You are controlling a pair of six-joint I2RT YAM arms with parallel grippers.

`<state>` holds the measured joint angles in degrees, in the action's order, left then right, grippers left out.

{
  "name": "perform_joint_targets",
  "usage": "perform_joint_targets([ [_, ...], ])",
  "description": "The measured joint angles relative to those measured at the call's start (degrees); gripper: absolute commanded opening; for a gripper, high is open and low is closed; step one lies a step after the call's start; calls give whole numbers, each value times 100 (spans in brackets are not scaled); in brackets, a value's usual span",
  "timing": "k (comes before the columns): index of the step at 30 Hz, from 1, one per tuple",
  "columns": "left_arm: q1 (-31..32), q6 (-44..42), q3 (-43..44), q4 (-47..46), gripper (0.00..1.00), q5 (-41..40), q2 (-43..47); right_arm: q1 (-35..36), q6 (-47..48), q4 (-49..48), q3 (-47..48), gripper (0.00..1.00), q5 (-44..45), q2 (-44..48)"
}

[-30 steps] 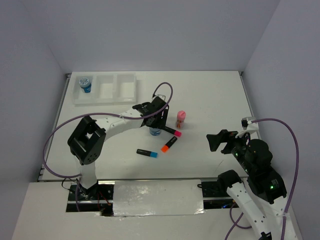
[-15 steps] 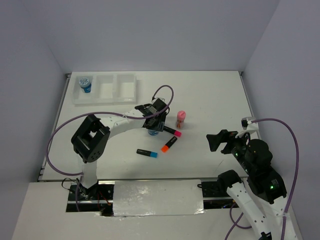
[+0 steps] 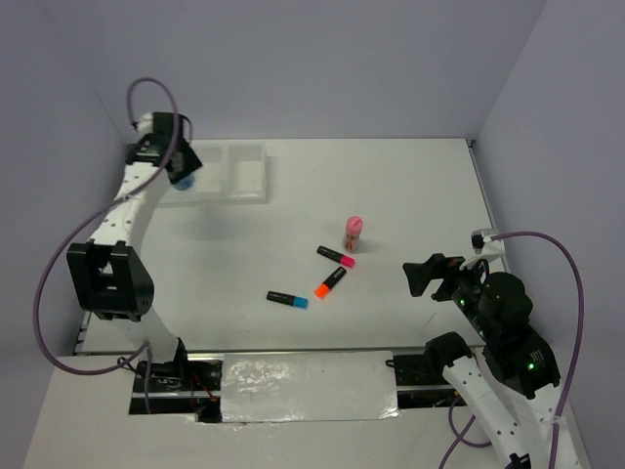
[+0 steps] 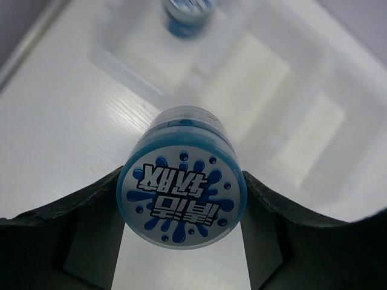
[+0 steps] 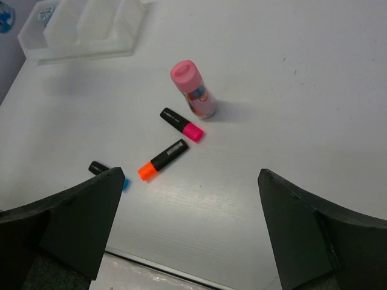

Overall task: Sort the stationery into containers
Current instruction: Place the stationery in the storage box.

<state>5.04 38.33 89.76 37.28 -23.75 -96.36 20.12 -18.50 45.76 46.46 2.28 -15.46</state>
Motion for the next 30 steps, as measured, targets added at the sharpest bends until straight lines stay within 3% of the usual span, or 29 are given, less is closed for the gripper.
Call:
perform_joint_targets([
  [4,-1117,81,1338,411,0,-9,-636,0,22,-13,0,100,-50,0],
  [10,-1534,76,3150,894,5,273,-2221,0,46,-50,-2,100,-140,-4],
  [16,-1572,79,3442,1176,10,437,-2896,0,57,-72,-2,100,-162,-7],
  [30,-1698,85,3576,927,12,496,-3375,0,57,-74,-2,100,-164,-96],
])
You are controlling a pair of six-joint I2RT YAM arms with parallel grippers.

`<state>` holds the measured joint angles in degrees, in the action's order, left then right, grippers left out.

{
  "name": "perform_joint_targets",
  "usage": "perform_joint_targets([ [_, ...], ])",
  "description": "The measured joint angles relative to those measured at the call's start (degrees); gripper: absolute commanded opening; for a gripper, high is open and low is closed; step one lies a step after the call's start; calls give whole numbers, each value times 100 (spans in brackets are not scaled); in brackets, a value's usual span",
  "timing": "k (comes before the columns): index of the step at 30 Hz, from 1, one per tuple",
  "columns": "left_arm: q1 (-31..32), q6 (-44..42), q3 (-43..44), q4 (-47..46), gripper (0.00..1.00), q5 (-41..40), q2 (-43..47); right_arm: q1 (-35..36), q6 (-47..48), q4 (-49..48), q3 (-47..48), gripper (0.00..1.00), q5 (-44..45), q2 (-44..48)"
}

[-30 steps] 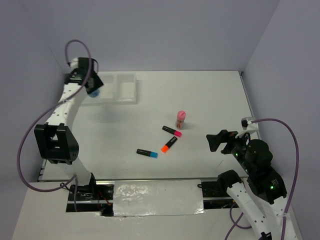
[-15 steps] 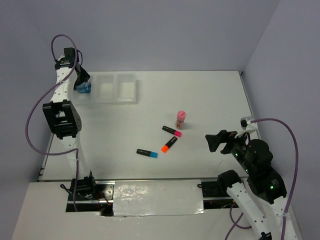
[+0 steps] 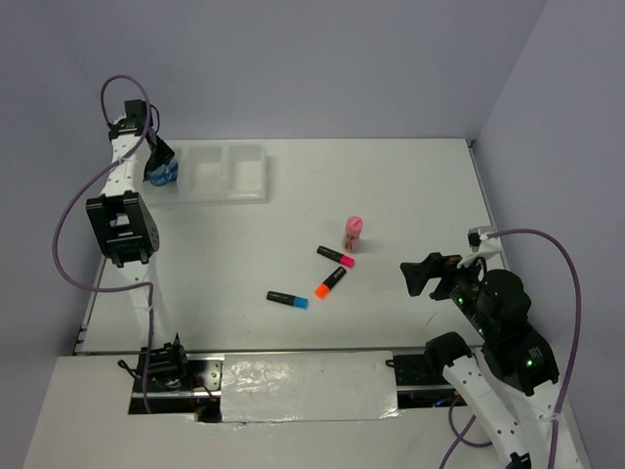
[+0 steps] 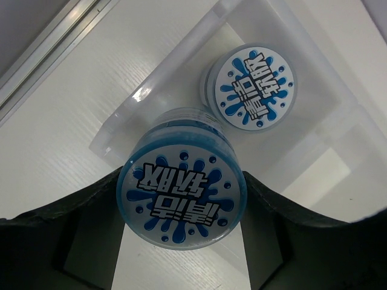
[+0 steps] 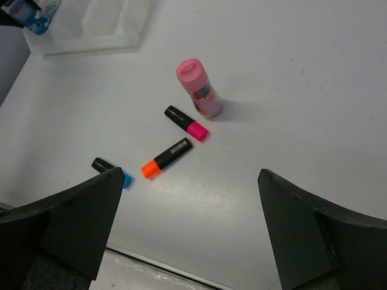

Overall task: Sort the stationery into containers
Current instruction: Place the stationery in the storage box, then pick up the stationery from the center of the board.

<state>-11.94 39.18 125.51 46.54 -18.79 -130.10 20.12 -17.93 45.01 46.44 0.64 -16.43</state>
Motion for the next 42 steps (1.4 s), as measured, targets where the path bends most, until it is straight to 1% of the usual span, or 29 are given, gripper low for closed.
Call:
perform_joint_targets([
  [7,-20,2,-61,-157,20,87,-87,0,-2,2,0,100,0,-61],
  [11,-20,4,-61,-208,21,109,-96,0,-2,2,0,100,0,-70],
  [12,-20,4,-68,-219,24,109,-103,0,-2,2,0,100,0,-70],
  [14,-20,9,-105,-254,25,109,-103,0,-2,0,0,100,2,-70],
  [17,-20,11,-168,-304,29,109,-133,0,-2,2,0,100,0,-70],
  [20,-20,13,-275,-367,37,109,-146,0,-2,2,0,100,2,-72],
  [21,-20,13,-310,-387,43,107,-146,0,0,0,0,100,0,-72],
  [23,-20,15,-391,-437,52,107,-146,0,-2,2,0,100,0,-72],
  [24,-20,15,-415,-448,61,107,-146,0,-2,2,0,100,0,-72],
  [25,-20,17,-446,-463,65,107,-146,0,-2,0,0,100,0,-72],
  [26,-20,17,-457,-463,73,107,-146,0,-2,2,0,100,0,-72],
  [30,-20,28,-468,-463,86,94,-146,0,-2,0,0,100,0,-72],
  [31,-20,28,-468,-466,90,81,-146,0,-2,2,0,100,0,-72],
  [32,-20,31,-468,-472,97,66,-146,0,0,0,0,100,0,-72],
  [33,-20,33,-468,-474,99,55,-146,0,-2,2,0,100,0,-72],
  [39,-20,140,-466,-459,99,26,-111,0,-2,2,0,100,0,-72],
  [42,-17,155,-466,-389,99,70,46,0,2,0,0,100,-4,-83],
])
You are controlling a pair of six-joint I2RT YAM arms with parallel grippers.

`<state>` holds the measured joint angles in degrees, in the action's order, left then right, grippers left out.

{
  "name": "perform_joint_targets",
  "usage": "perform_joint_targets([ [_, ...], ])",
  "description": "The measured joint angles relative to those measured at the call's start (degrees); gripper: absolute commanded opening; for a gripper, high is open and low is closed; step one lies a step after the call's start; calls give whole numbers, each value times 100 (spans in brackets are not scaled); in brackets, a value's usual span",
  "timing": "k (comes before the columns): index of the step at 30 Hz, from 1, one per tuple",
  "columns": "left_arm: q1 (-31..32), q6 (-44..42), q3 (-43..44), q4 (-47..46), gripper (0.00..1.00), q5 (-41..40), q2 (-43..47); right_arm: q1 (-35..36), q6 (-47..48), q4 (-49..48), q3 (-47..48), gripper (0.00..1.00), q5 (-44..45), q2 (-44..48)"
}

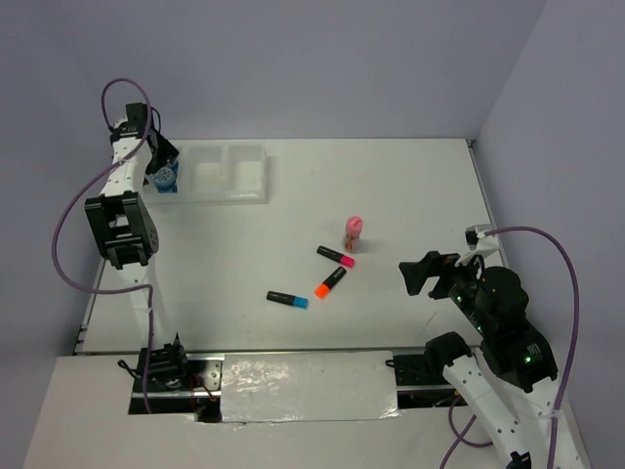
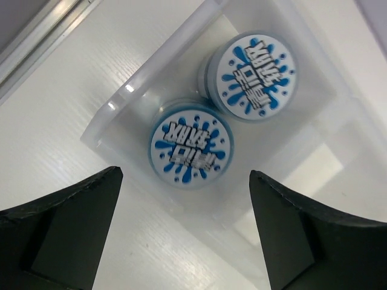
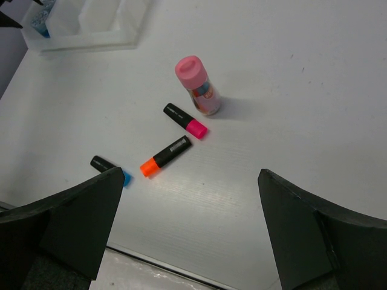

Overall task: Sort the stationery into containers
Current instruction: Pick up the stationery from the center of the board.

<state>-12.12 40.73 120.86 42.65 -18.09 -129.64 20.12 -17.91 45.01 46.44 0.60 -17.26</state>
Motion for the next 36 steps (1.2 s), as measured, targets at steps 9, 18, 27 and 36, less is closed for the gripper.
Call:
perform_joint_targets([
  [9,638,-181,-1792,4,99,332,3169,9,-136,-94,120,100,-986,-1178],
  [18,1010,-1075,-5110,-212,99,942,6526,2673,-472,-909,385,98,-841,-3593],
  [27,1062,-1394,-7228,-535,99,1360,8196,4041,935,-1521,1255,81,26,-6999],
  [36,1147,-1513,-7243,-935,99,1558,8225,4124,1875,-1766,1746,74,195,-8236],
])
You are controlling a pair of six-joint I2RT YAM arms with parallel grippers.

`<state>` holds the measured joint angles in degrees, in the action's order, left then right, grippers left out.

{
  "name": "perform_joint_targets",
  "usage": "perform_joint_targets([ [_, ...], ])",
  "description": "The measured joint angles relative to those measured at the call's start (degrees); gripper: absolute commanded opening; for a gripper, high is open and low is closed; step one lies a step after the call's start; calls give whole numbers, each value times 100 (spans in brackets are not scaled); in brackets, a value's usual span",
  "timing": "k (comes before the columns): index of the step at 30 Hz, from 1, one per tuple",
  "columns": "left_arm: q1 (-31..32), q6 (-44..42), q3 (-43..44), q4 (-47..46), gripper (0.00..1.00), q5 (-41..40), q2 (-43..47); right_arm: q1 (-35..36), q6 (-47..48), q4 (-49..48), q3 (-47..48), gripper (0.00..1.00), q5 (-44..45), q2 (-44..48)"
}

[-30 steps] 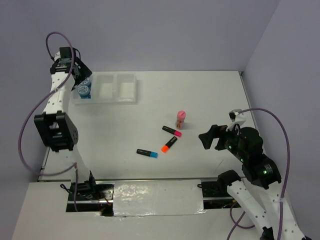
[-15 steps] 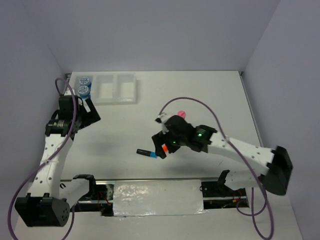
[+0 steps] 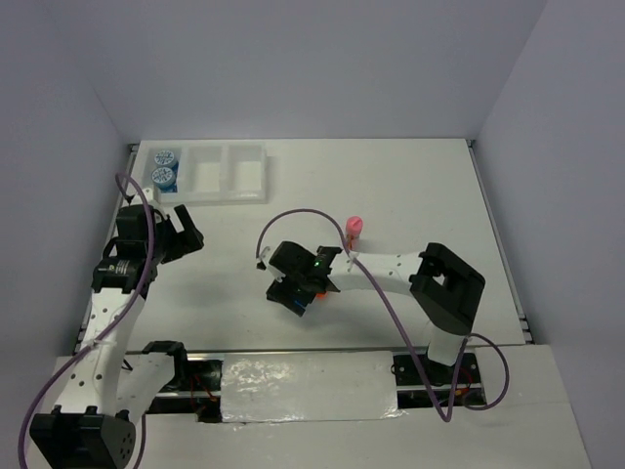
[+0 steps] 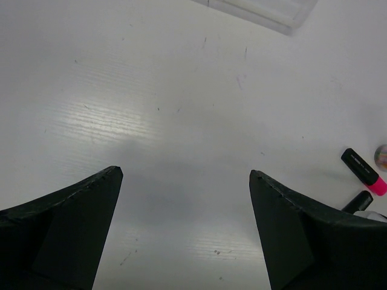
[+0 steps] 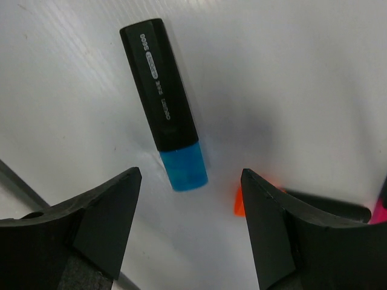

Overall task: Sort the stationery into containers
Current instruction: Pick up the stationery from the center of the board.

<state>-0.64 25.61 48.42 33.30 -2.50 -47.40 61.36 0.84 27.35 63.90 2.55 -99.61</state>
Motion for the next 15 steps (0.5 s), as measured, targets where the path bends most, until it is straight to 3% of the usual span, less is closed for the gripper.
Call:
perform_joint_targets([
  [4,0,-2,0,-2,99,39,-94,0,162,-151,61,69,-42,-289],
  [6,0,-2,0,-33,99,55,-72,0,234,-181,61,56,-59,-424],
  [7,0,-4,0,-46,99,70,-66,-2,243,-214,63,43,-138,-481],
  [10,0,-7,0,-59,99,105,-46,-4,350,-332,74,25,-205,-520],
  [13,0,-17,0,-76,99,164,-46,-4,424,-424,61,11,-286,-522],
  [15,0,-26,0,-96,99,282,-46,-11,463,-494,2,8,-354,-474],
])
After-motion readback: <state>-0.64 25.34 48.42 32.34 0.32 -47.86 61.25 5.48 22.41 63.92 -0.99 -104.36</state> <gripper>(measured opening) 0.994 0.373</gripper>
